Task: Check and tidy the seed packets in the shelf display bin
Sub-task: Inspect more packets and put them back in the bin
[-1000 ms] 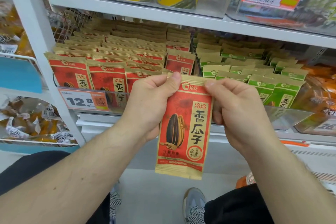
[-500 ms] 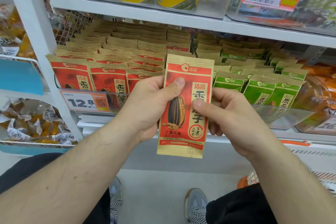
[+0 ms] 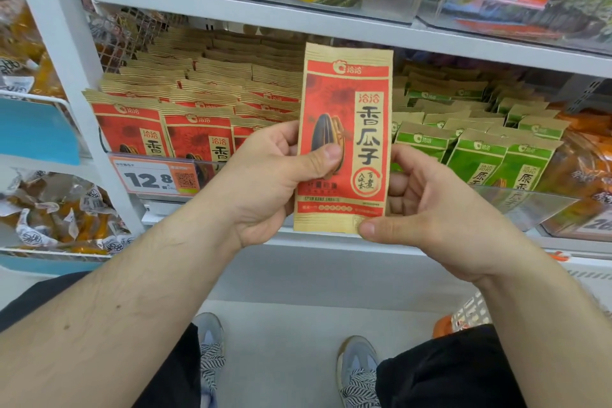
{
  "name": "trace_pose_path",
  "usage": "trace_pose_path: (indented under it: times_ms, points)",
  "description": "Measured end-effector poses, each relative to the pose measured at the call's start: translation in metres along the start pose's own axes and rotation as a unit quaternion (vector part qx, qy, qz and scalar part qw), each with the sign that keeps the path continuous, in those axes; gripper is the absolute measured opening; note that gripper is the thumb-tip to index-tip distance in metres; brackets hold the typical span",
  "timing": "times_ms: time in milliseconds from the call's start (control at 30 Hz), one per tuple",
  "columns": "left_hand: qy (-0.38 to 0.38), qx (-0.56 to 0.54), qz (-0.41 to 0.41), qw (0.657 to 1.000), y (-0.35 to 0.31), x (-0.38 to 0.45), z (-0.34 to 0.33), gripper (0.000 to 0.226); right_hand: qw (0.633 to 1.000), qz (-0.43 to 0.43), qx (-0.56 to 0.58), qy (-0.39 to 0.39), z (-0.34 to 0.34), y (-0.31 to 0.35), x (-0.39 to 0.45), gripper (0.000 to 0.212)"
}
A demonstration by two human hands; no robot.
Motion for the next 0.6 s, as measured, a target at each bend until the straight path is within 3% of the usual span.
trace_pose_path:
  times_ms: [433, 600]
  points:
    - [0.008, -0.010, -0.006, 1.000, -0.0005, 0.0013, 0.0027, 0.035, 0.997, 0.046, 0.009, 0.063, -0.0053, 0.0062, -0.0035, 0.074]
    - [0.028, 0.016, 0.007, 0.999, -0.0018, -0.0026, -0.0018, 0.040, 0.993, 0.074, 0.086, 0.026, -0.0029, 0.0049, -0.0005, 0.078]
Point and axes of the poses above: each hand's wrist, its own x-axis towards the middle knuckle, its own z-axis out of the back of the hand, y = z × x, the point moved 6 cm from there along x, towards the middle knuckle, and after that the axes turned 5 degrees about -z, right-handed, at the moved point
